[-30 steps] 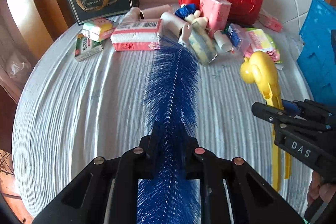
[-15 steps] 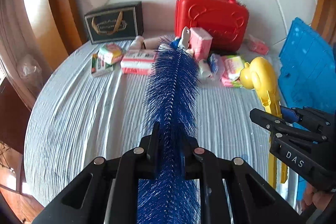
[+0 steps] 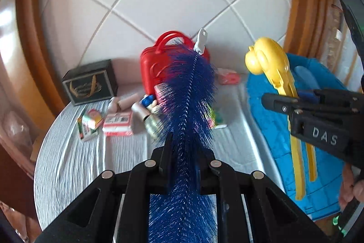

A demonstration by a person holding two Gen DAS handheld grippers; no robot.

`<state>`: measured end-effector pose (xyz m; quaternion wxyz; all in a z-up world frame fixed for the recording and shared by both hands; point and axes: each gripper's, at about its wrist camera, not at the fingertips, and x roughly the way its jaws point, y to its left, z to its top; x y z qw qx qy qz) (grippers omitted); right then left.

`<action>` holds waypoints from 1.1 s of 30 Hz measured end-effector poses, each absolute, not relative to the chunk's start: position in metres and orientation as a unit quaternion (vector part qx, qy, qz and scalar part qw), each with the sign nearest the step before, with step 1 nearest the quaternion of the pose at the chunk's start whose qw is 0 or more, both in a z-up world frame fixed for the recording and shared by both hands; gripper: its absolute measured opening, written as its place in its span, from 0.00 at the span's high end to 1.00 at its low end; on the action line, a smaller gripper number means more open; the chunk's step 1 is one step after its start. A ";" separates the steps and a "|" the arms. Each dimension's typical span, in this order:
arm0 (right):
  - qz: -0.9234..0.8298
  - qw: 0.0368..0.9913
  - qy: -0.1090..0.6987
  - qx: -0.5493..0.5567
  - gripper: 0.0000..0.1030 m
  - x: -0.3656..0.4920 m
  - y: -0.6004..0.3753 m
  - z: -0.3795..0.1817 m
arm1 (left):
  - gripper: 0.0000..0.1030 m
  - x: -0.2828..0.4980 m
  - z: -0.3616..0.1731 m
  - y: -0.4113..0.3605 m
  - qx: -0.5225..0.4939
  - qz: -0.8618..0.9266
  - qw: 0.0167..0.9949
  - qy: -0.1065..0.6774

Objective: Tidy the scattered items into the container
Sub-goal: 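Lift the brush and yellow clamp and carry both over the blue bin, then open both tools to drop the brush and yellow clamp into the bin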

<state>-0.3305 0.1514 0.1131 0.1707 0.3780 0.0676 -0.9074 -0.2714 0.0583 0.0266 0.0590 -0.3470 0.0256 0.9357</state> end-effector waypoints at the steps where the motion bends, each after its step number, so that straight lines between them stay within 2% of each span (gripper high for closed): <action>1: -0.909 0.165 0.067 0.378 0.69 -0.331 0.159 0.121 | 0.86 -0.274 0.034 0.068 -0.345 0.936 0.065 0.031; 8: -0.920 0.104 0.064 0.373 0.69 -0.350 0.266 0.181 | 0.86 -0.292 0.092 0.168 -0.326 0.938 0.110 0.048; 13: -0.917 0.071 0.078 0.384 0.69 -0.371 0.361 0.194 | 0.86 -0.310 0.118 0.261 -0.332 0.932 0.142 0.034; 17: -0.913 0.080 0.071 0.395 0.69 -0.394 0.432 0.197 | 0.86 -0.330 0.125 0.338 -0.350 0.923 0.160 0.014; 20: -0.904 0.086 0.062 0.414 0.69 -0.410 0.480 0.185 | 0.86 -0.352 0.109 0.380 -0.375 0.914 0.158 0.006; 25: -0.877 0.087 0.056 0.470 0.69 -0.439 0.527 0.127 | 0.86 -0.382 0.055 0.443 -0.450 0.881 0.144 0.028; 33: -0.833 0.091 0.051 0.543 0.69 -0.459 0.553 0.041 | 0.86 -0.392 -0.015 0.480 -0.513 0.845 0.121 0.090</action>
